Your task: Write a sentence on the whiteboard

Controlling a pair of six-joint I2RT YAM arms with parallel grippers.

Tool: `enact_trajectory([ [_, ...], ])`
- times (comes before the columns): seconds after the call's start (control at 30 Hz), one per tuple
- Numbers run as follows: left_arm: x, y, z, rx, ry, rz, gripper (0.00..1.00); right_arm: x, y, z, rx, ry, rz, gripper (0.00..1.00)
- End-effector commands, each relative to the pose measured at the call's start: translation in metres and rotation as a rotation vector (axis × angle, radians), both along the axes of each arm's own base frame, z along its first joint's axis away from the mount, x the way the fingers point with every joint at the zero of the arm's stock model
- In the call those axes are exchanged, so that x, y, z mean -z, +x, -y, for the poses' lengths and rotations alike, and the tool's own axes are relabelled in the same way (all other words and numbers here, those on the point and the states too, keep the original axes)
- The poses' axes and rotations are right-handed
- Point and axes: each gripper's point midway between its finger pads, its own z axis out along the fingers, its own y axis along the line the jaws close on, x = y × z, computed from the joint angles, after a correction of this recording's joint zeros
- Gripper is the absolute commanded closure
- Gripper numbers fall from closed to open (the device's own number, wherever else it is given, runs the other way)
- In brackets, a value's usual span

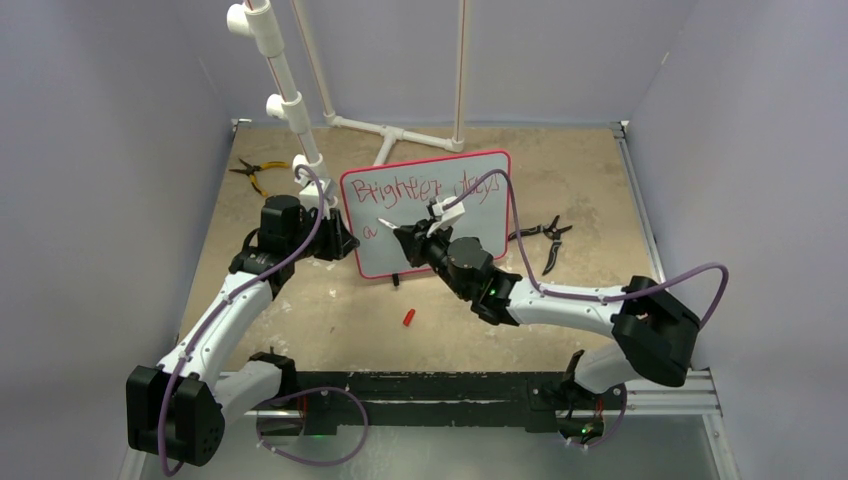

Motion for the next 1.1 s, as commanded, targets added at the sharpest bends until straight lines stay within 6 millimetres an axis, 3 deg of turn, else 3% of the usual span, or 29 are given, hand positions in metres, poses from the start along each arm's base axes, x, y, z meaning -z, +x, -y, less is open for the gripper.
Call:
enact_trajectory([
  [0.0, -0.005, 0.003, -0.001, 0.000, -0.006, 0.035, 0.74, -0.021, 0.005, -0.010, -0.013, 0.035, 0.049, 1.00],
  [0.43, -0.005, 0.003, 0.000, 0.003, -0.008, 0.033, 0.74, -0.008, 0.010, -0.020, -0.020, 0.017, 0.037, 1.00],
  [0.73, -0.005, 0.003, 0.000, 0.005, -0.009, 0.032, 0.74, -0.002, 0.010, -0.003, 0.040, 0.004, 0.005, 1.00],
  [1.07, -0.005, 0.003, 0.000, 0.005, -0.012, 0.033, 0.75, 0.029, 0.005, 0.008, 0.059, -0.049, -0.052, 1.00],
])
